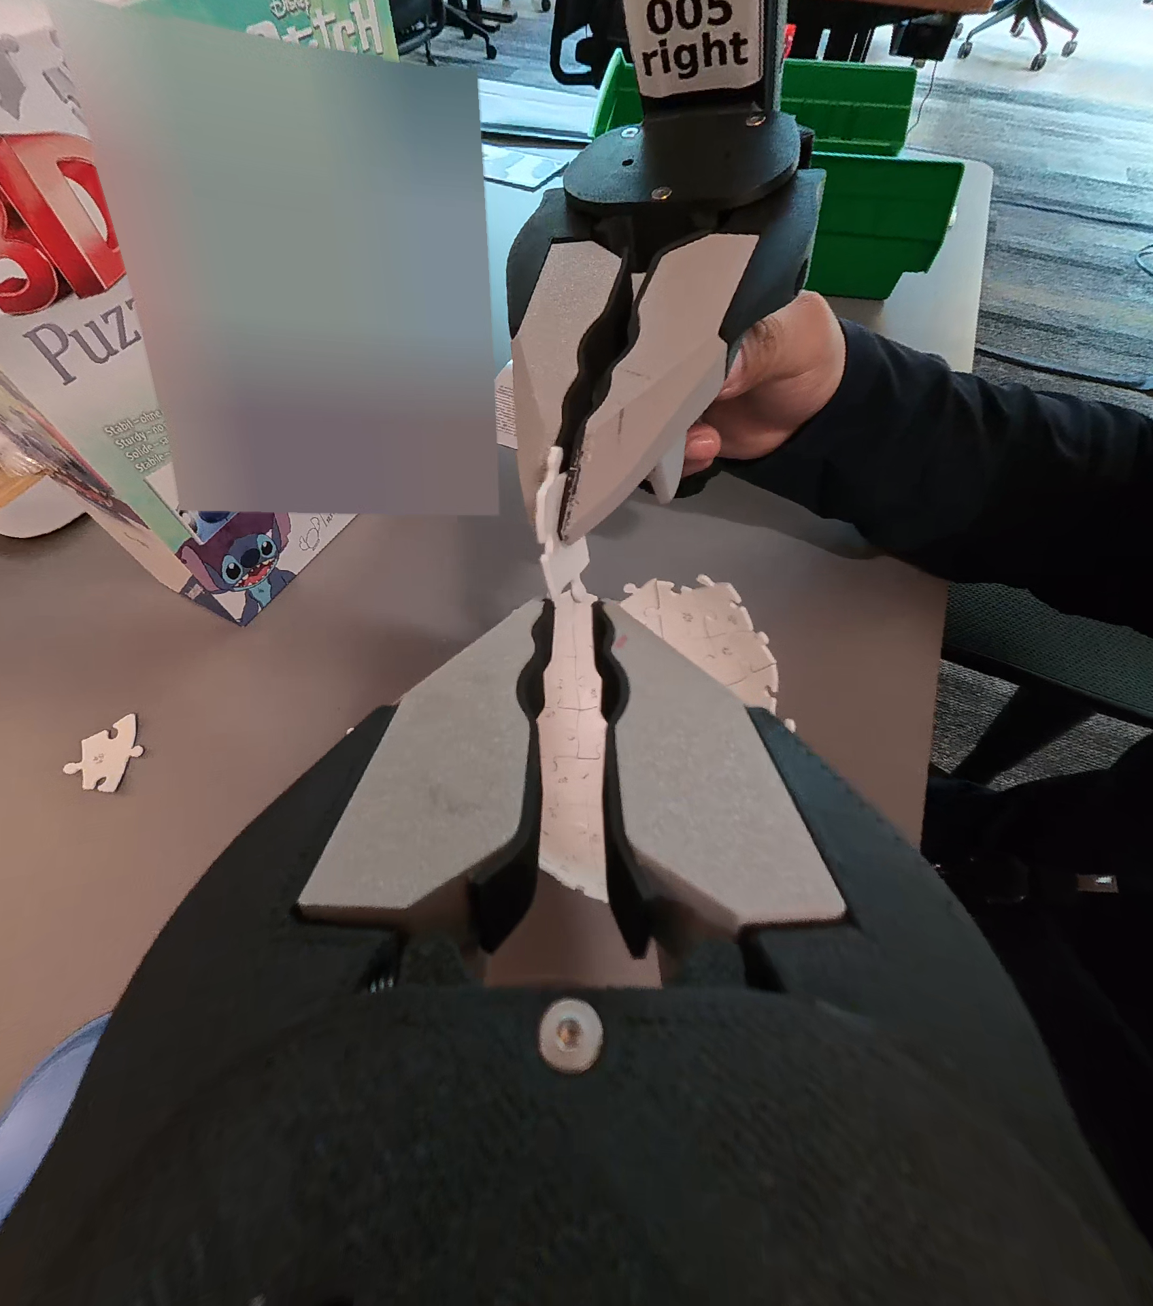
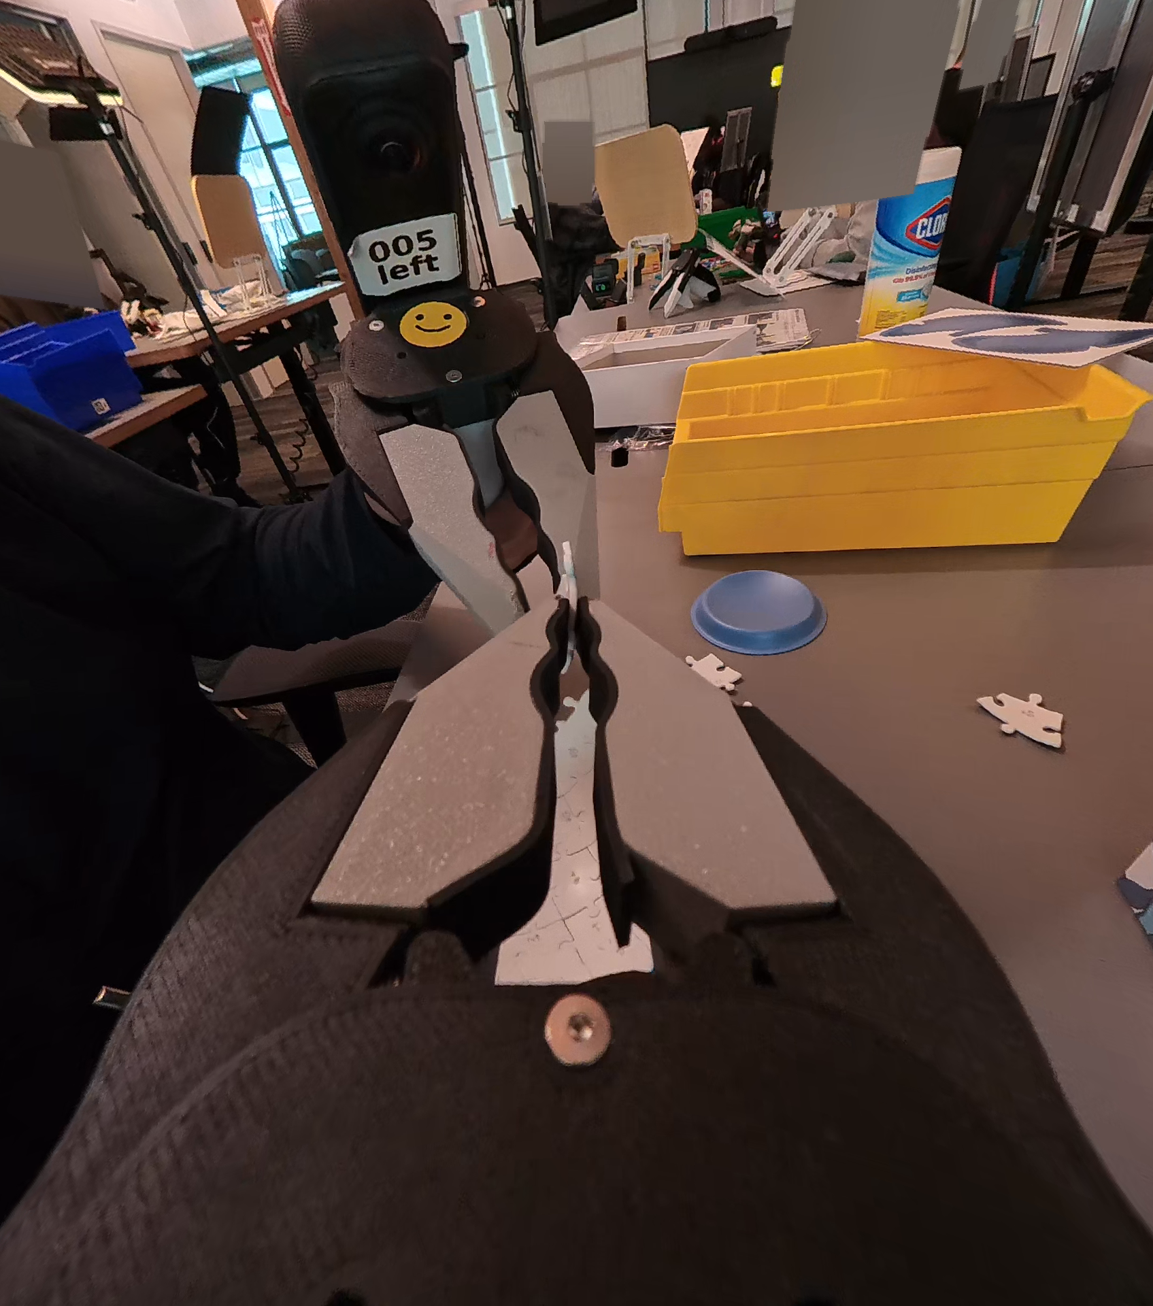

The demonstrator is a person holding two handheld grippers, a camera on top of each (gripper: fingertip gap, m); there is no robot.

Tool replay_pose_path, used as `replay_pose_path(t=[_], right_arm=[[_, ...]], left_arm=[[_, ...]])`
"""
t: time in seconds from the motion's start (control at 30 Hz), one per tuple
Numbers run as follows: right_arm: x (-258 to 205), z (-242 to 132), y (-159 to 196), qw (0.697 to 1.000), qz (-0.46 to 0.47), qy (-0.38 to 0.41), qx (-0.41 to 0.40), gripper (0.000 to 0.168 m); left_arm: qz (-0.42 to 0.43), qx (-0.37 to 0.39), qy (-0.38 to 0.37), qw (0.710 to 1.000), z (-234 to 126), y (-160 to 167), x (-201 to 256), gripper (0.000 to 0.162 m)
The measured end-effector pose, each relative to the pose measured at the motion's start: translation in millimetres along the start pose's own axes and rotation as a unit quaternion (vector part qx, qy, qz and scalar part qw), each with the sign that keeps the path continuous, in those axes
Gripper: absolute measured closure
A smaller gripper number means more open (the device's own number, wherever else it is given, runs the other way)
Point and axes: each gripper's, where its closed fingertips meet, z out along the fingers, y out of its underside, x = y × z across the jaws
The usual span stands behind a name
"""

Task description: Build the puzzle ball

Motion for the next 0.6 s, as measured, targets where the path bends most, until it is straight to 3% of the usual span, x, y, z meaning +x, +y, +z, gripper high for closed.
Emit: replay_pose_path(t=[0.6], right_arm=[[2.3, -1.0, 2.5, 1.000, 0.004, 0.000, -0.005, 0.168]], left_arm=[[-0.003, 0.006, -0.003, 1.000, -5.3, -0.9, -2.8, 0.162]])
